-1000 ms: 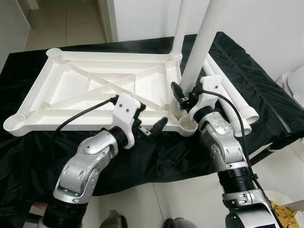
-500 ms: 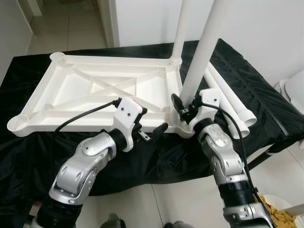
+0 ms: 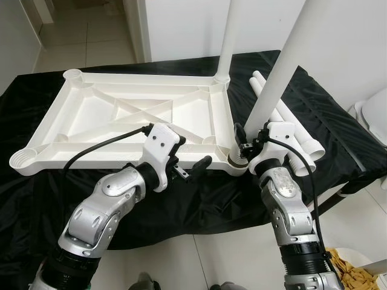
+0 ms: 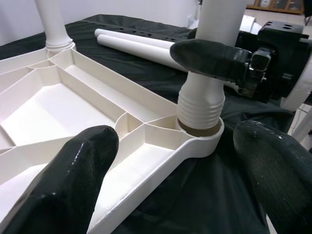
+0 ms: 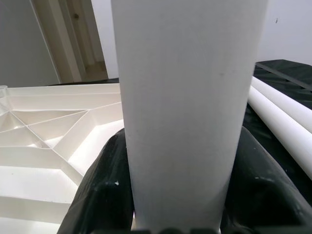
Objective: Building children table
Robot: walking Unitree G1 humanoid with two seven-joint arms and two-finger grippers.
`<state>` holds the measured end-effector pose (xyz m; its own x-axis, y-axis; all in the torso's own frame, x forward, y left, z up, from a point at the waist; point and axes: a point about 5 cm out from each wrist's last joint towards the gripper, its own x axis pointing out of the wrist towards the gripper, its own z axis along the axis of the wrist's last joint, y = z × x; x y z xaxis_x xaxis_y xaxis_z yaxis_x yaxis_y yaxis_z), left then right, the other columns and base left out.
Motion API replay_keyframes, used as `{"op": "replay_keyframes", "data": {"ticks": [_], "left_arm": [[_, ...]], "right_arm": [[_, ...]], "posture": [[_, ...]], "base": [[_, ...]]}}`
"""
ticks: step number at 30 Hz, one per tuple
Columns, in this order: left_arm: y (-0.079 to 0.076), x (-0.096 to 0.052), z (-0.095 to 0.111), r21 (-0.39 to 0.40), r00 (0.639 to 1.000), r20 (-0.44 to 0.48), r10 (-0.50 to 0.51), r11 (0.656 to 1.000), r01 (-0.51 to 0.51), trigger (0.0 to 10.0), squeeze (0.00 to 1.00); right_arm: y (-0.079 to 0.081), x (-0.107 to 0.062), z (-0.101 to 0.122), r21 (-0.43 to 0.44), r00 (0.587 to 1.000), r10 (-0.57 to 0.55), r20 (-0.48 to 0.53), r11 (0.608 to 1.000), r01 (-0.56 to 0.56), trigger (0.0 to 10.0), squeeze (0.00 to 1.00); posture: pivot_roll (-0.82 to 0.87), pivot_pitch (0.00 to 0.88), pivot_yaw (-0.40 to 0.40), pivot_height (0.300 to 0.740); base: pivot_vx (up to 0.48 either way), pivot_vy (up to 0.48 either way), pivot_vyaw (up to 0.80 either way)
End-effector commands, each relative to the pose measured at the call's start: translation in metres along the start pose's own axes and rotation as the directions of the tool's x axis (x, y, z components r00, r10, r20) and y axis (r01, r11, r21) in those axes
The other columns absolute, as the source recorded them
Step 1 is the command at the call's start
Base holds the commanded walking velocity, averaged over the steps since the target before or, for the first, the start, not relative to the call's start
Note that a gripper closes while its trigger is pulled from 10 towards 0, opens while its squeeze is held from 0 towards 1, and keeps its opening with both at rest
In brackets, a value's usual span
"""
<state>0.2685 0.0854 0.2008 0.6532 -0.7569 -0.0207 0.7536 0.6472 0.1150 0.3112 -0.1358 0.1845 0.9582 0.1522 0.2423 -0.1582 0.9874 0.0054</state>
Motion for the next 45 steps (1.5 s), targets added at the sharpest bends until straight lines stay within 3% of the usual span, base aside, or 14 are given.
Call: {"op": "replay_keyframes", "data": {"ticks": [1, 8, 10, 20, 26, 35, 45], "left_arm": [[-0.010, 0.001, 0.001, 0.007, 0.983, -0.003, -0.182, 0.983, 0.182, 10.0, 0.00], [-0.013, 0.002, 0.001, 0.005, 0.981, 0.000, -0.195, 0.981, 0.195, 10.0, 0.00], [-0.015, 0.002, 0.001, 0.006, 0.979, -0.003, -0.204, 0.979, 0.204, 10.0, 0.00], [-0.014, 0.001, 0.002, 0.004, 0.979, -0.007, -0.204, 0.979, 0.204, 10.0, 0.00], [-0.014, 0.001, 0.002, 0.000, 0.978, -0.008, -0.208, 0.978, 0.208, 10.0, 0.00], [-0.015, 0.001, 0.002, -0.004, 0.976, -0.011, -0.217, 0.976, 0.217, 10.0, 0.00], [-0.015, 0.002, 0.003, 0.004, 0.975, -0.007, -0.221, 0.975, 0.222, 10.0, 0.00]], "right_arm": [[-0.001, -0.003, -0.006, 0.010, 1.000, -0.008, -0.018, 1.000, 0.008, 10.0, 0.00], [0.006, -0.004, -0.015, 0.001, 0.998, 0.032, -0.049, 0.999, -0.032, 10.0, 0.00], [0.016, -0.009, -0.024, -0.040, 0.992, 0.100, -0.081, 0.994, -0.104, 10.0, 0.00], [0.013, -0.022, -0.042, -0.080, 0.981, 0.126, -0.148, 0.987, -0.139, 10.0, 0.00], [0.003, -0.025, -0.047, -0.041, 0.983, 0.073, -0.167, 0.996, -0.081, 10.0, 0.00], [0.000, -0.027, -0.047, -0.056, 0.984, 0.084, -0.158, 0.994, -0.093, 10.0, 0.00], [-0.008, -0.024, -0.054, 0.080, 0.976, 0.032, -0.214, 0.997, -0.015, 10.0, 0.00]], "posture": [[-0.04, 0.056, 0.021, 0.740], [-0.03, 0.057, 0.018, 0.740], [-0.03, 0.061, 0.014, 0.740], [-0.03, 0.067, 0.019, 0.740], [-0.03, 0.068, 0.023, 0.740], [-0.04, 0.066, 0.025, 0.740], [-0.04, 0.058, 0.025, 0.740]], "base": [[0.000, 0.000, 0.00], [0.000, 0.000, 0.00], [0.000, 0.000, 0.00], [0.000, 0.000, 0.00], [0.000, 0.000, 0.00], [0.000, 0.000, 0.00], [0.000, 0.000, 0.00]]}}
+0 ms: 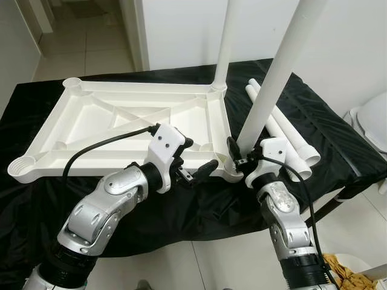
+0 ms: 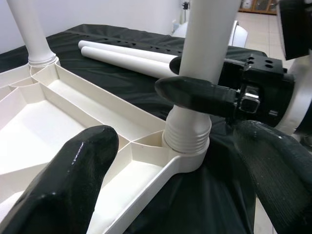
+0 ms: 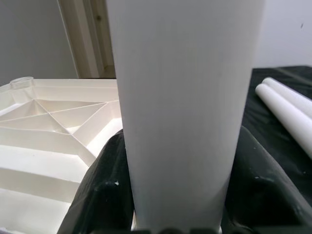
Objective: Building children table
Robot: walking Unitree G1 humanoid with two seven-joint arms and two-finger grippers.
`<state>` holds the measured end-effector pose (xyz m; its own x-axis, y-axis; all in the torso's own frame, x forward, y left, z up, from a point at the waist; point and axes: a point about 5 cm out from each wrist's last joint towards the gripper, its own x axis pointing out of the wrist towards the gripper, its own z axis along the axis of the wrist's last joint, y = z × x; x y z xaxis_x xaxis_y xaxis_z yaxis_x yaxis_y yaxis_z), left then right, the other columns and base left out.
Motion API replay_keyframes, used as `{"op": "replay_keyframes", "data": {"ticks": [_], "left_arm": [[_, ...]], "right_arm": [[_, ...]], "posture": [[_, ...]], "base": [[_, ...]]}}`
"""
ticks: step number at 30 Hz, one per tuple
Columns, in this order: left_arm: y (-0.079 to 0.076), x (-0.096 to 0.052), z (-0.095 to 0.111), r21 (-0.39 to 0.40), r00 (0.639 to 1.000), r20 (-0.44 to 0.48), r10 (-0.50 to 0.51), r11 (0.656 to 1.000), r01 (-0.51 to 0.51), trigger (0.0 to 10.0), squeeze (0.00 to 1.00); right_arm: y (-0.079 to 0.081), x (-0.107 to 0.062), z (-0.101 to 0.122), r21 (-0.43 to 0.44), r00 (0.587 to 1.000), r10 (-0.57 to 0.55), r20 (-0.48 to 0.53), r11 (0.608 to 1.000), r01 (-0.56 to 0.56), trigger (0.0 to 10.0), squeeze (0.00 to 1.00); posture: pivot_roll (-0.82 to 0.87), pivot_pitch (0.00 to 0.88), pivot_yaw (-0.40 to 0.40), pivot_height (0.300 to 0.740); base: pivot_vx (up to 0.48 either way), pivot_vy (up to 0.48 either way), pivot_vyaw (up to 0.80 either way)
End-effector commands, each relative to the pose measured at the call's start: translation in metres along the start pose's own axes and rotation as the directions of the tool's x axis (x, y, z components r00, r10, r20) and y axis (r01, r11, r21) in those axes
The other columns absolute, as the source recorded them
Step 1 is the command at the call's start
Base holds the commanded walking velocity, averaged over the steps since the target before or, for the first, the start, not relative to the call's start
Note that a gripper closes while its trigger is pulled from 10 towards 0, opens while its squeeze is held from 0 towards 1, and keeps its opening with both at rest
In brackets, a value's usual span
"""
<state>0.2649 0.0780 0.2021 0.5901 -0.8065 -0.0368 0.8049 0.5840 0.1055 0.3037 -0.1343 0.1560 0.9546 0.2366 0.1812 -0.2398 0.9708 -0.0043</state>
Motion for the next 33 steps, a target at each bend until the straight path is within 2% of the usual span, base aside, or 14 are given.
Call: {"op": "replay_keyframes", "data": {"ticks": [1, 6, 11, 15, 20, 26, 28, 33], "left_arm": [[-0.008, -0.001, 0.001, 0.013, 0.990, -0.002, -0.141, 0.990, 0.141, 10.0, 0.00], [-0.007, -0.001, 0.002, 0.012, 0.991, 0.000, -0.136, 0.991, 0.136, 10.0, 0.00], [-0.008, -0.002, 0.001, 0.007, 0.990, -0.002, -0.141, 0.990, 0.141, 10.0, 0.00], [-0.009, -0.001, 0.002, 0.006, 0.990, 0.001, -0.141, 0.990, 0.141, 10.0, 0.00], [-0.010, -0.001, 0.002, 0.004, 0.989, 0.001, -0.150, 0.989, 0.150, 10.0, 0.00], [-0.010, -0.001, 0.002, 0.003, 0.989, -0.001, -0.151, 0.989, 0.151, 10.0, 0.00], [-0.010, -0.001, 0.003, 0.003, 0.989, 0.000, -0.150, 0.989, 0.150, 10.0, 0.00], [-0.010, -0.001, 0.003, -0.004, 0.989, 0.002, -0.147, 0.989, 0.147, 10.0, 0.00]], "right_arm": [[-0.010, -0.009, -0.029, 0.079, 0.987, -0.053, -0.154, 0.995, 0.066, 10.0, 0.00], [-0.011, -0.011, -0.035, 0.075, 0.982, -0.053, -0.181, 0.995, 0.068, 10.0, 0.00], [-0.010, -0.012, -0.039, 0.112, 0.978, -0.057, -0.200, 0.990, 0.081, 10.0, 0.00], [-0.016, -0.015, -0.045, 0.142, 0.964, -0.113, -0.241, 0.978, 0.150, 10.0, 0.00], [-0.022, -0.016, -0.049, 0.128, 0.950, -0.174, -0.260, 0.969, 0.212, 10.0, 0.00], [-0.018, -0.013, -0.041, 0.101, 0.955, -0.207, -0.215, 0.967, 0.232, 10.0, 0.00], [-0.013, -0.011, -0.035, 0.063, 0.956, -0.231, -0.179, 0.967, 0.246, 10.0, 0.00], [-0.005, -0.008, -0.028, 0.072, 0.953, -0.271, -0.138, 0.957, 0.283, 10.0, 0.00]], "posture": [[-0.04, 0.058, 0.025, 0.740], [-0.04, 0.057, 0.022, 0.740], [-0.04, 0.055, 0.023, 0.740], [-0.04, 0.057, 0.024, 0.740], [-0.04, 0.060, 0.026, 0.740], [-0.04, 0.064, 0.027, 0.740], [-0.04, 0.065, 0.025, 0.740], [-0.04, 0.069, 0.024, 0.740]], "base": [[0.000, 0.000, 0.00], [0.000, 0.000, 0.00], [0.000, 0.000, 0.00], [0.000, 0.000, 0.00], [0.000, 0.000, 0.00], [0.000, 0.000, 0.00], [0.000, 0.000, 0.00], [0.000, 0.000, 0.00]]}}
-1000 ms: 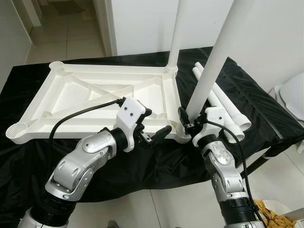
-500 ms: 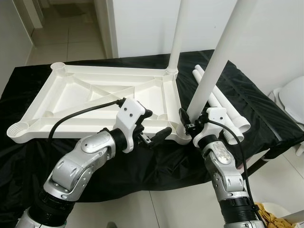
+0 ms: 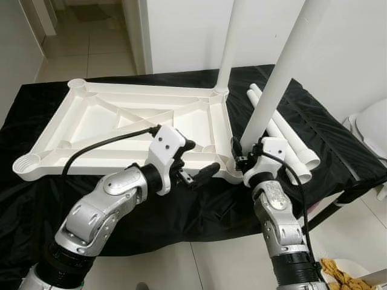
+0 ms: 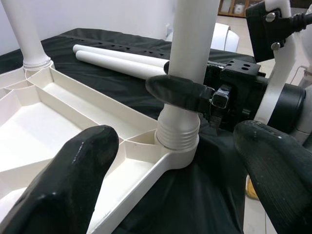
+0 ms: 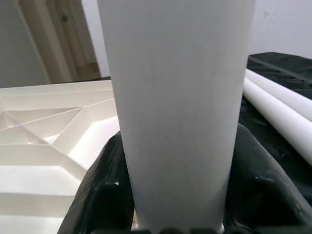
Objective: Building children table
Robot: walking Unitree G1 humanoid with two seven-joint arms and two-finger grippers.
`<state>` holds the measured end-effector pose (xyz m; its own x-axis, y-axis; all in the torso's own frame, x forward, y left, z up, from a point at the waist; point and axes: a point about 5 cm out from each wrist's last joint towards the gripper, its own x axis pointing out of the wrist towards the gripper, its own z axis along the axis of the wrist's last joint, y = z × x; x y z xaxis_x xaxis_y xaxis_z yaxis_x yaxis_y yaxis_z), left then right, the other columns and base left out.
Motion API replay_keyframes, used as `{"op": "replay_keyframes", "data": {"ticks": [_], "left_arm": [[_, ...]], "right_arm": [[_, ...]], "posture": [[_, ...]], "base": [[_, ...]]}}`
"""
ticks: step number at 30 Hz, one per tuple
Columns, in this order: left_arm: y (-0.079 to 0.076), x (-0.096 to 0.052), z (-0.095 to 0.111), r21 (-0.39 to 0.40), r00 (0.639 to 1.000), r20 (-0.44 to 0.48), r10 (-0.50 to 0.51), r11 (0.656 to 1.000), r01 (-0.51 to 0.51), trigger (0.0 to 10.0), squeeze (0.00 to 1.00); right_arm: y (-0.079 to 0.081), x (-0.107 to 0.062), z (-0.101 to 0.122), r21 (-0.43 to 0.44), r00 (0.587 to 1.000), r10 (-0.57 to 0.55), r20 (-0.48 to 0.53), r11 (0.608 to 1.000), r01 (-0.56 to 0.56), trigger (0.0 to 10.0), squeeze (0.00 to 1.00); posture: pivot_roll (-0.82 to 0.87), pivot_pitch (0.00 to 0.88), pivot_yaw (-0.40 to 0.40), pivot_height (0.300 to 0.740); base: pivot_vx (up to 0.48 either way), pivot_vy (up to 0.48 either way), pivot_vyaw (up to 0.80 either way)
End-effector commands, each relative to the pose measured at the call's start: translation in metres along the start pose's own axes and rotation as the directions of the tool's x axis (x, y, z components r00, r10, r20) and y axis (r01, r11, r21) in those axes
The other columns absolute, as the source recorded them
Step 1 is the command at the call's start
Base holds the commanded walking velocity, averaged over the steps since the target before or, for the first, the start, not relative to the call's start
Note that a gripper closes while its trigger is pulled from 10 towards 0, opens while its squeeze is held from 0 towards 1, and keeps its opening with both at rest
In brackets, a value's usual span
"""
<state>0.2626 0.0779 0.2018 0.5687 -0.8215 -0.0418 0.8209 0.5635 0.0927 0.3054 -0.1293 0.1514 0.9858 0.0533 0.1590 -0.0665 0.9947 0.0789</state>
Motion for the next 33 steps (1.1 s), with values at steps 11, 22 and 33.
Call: {"op": "replay_keyframes", "data": {"ticks": [11, 22, 33], "left_arm": [[-0.010, 0.000, 0.004, 0.007, 0.993, 0.008, -0.115, 0.993, 0.115, 10.0, 0.00], [-0.010, 0.001, 0.007, -0.006, 0.994, 0.026, -0.102, 0.995, 0.103, 10.0, 0.00], [-0.010, 0.000, 0.007, -0.010, 0.995, 0.025, -0.097, 0.995, 0.097, 10.0, 0.00]], "right_arm": [[0.014, 0.002, -0.002, 0.052, 0.983, -0.186, -0.012, 0.981, 0.186, 10.0, 0.00], [0.031, 0.017, -0.001, 0.053, 0.992, -0.124, -0.004, 0.991, 0.124, 10.0, 0.00], [0.037, 0.018, -0.004, 0.069, 0.991, -0.131, -0.017, 0.989, 0.132, 10.0, 0.00]], "posture": [[-0.03, 0.076, 0.016, 0.740], [-0.03, 0.088, 0.005, 0.740], [-0.02, 0.090, 0.002, 0.740]], "base": [[0.000, 0.000, 0.00], [0.000, 0.000, 0.00], [0.000, 0.000, 0.00]]}}
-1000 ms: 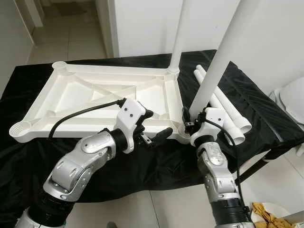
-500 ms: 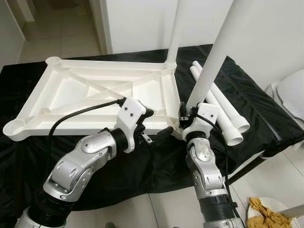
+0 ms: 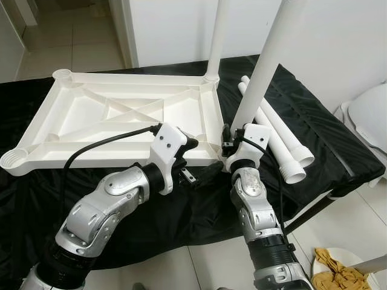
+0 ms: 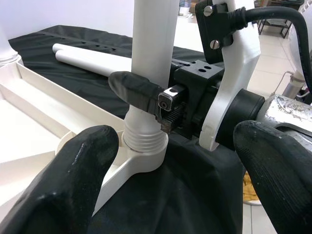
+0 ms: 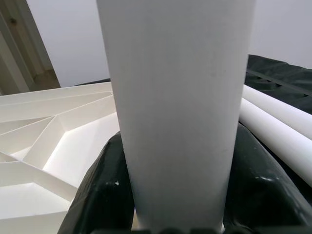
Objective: Building children table
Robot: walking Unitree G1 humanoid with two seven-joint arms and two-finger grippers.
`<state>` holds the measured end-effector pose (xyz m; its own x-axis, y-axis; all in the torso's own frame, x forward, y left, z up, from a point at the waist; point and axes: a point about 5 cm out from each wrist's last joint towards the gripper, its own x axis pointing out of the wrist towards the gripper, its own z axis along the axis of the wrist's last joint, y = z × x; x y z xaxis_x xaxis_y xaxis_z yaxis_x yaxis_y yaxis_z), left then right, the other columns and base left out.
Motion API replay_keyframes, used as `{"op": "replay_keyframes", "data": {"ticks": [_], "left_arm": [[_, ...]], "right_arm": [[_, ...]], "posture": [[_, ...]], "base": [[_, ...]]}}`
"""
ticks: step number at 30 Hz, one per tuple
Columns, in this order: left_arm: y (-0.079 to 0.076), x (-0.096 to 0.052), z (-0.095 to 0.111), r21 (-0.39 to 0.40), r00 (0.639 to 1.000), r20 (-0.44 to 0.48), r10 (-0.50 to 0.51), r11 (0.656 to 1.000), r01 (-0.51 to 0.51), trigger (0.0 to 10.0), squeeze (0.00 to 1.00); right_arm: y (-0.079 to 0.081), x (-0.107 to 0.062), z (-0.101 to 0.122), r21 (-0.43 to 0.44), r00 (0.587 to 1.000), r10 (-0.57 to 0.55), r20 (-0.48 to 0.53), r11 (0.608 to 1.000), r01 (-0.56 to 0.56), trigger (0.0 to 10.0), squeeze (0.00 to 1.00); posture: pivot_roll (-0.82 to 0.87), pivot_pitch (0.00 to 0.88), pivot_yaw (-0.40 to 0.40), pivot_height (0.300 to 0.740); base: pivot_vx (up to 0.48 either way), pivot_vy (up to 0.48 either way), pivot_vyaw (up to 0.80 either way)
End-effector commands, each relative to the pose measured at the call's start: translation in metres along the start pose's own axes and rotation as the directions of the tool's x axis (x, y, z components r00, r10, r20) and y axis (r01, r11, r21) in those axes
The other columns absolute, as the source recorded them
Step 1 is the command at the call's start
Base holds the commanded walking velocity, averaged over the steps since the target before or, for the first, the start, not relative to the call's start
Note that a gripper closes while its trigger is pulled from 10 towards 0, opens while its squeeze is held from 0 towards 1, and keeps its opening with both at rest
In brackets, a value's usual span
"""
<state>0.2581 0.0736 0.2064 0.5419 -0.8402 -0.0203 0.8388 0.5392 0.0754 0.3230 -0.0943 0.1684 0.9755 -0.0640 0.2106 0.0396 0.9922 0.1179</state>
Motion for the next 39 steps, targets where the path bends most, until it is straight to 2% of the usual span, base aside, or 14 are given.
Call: {"op": "replay_keyframes", "data": {"ticks": [1, 9, 10, 13, 20, 27, 28, 29, 31, 32, 35, 37, 39], "left_arm": [[-0.005, 0.000, 0.002, 0.005, 0.998, 0.000, -0.066, 0.998, 0.066, 10.0, 0.00], [-0.006, 0.000, 0.002, -0.002, 0.997, 0.000, -0.073, 0.997, 0.073, 10.0, 0.00], [-0.006, 0.000, 0.002, -0.003, 0.997, 0.000, -0.073, 0.997, 0.073, 10.0, 0.00], [-0.006, 0.000, 0.001, -0.004, 0.997, -0.001, -0.074, 0.997, 0.074, 10.0, 0.00], [-0.007, 0.000, 0.001, -0.013, 0.997, 0.001, -0.077, 0.997, 0.077, 10.0, 0.00], [-0.007, 0.000, 0.002, -0.009, 0.997, 0.001, -0.077, 0.997, 0.077, 10.0, 0.00], [-0.007, 0.000, 0.002, -0.009, 0.997, 0.001, -0.077, 0.997, 0.077, 10.0, 0.00], [-0.007, 0.000, 0.002, -0.008, 0.997, 0.001, -0.076, 0.997, 0.076, 10.0, 0.00], [-0.007, 0.000, 0.002, -0.008, 0.997, 0.001, -0.076, 0.997, 0.076, 10.0, 0.00], [-0.007, 0.001, 0.003, -0.008, 0.997, 0.004, -0.076, 0.997, 0.076, 10.0, 0.00], [-0.008, 0.001, 0.004, -0.009, 0.997, 0.005, -0.079, 0.997, 0.079, 10.0, 0.00], [-0.008, 0.001, 0.004, -0.009, 0.997, 0.005, -0.079, 0.997, 0.079, 10.0, 0.00], [-0.009, 0.001, 0.004, -0.009, 0.997, 0.005, -0.081, 0.997, 0.081, 10.0, 0.00]], "right_arm": [[0.001, -0.005, -0.014, 0.045, 0.997, -0.021, -0.079, 0.999, 0.025, 10.0, 0.00], [-0.007, -0.003, -0.011, 0.025, 0.998, -0.026, -0.048, 0.999, 0.027, 10.0, 0.00], [-0.010, -0.003, -0.011, 0.023, 0.999, -0.031, -0.043, 0.999, 0.032, 10.0, 0.98], [-0.013, -0.002, -0.009, 0.022, 0.999, -0.035, -0.027, 0.999, 0.035, 10.0, 1.00], [-0.019, 0.000, -0.003, 0.036, 1.000, -0.002, 0.004, 0.999, 0.002, 10.0, 1.00], [-0.024, 0.008, 0.002, 0.060, 0.997, 0.080, 0.010, 0.995, -0.080, 10.0, 1.00], [-0.024, 0.010, 0.002, 0.073, 0.991, 0.131, -0.001, 0.989, -0.130, 10.0, 0.00], [-0.025, 0.012, 0.003, 0.086, 0.983, 0.182, -0.002, 0.980, -0.181, 10.0, 0.00], [-0.025, 0.012, 0.003, 0.086, 0.983, 0.182, -0.002, 0.980, -0.181, 10.0, 0.00], [-0.032, 0.017, 0.006, 0.095, 0.956, 0.292, -0.015, 0.952, -0.290, 10.0, 0.00], [-0.041, 0.020, 0.009, 0.084, 0.929, 0.369, -0.024, 0.927, -0.366, 10.0, 0.00], [-0.042, 0.021, 0.010, 0.076, 0.924, 0.383, -0.022, 0.922, -0.380, 10.0, 0.00], [-0.048, 0.021, 0.013, 0.072, 0.888, 0.460, -0.030, 0.887, -0.457, 10.0, 0.00]], "posture": [[-0.02, 0.090, 0.002, 0.740], [-0.03, 0.087, 0.003, 0.740], [-0.03, 0.084, 0.003, 0.740], [-0.03, 0.081, 0.003, 0.740], [-0.03, 0.077, 0.004, 0.740], [-0.03, 0.075, 0.004, 0.740], [-0.03, 0.075, 0.004, 0.740], [-0.03, 0.076, 0.006, 0.740], [-0.03, 0.076, 0.006, 0.740], [-0.03, 0.076, 0.007, 0.740], [-0.03, 0.076, 0.010, 0.740], [-0.03, 0.076, 0.010, 0.740], [-0.03, 0.076, 0.012, 0.740]], "base": [[0.000, 0.000, 0.00], [0.000, 0.000, 0.00], [0.000, 0.000, 0.00], [0.000, 0.000, 0.00], [0.000, 0.000, 0.00], [0.000, 0.000, 0.00], [0.000, 0.000, 0.00], [0.000, 0.000, 0.00], [0.000, 0.000, 0.00], [0.000, 0.000, 0.00], [0.000, 0.000, 0.00], [0.000, 0.000, 0.00], [0.000, 0.000, 0.00]]}}
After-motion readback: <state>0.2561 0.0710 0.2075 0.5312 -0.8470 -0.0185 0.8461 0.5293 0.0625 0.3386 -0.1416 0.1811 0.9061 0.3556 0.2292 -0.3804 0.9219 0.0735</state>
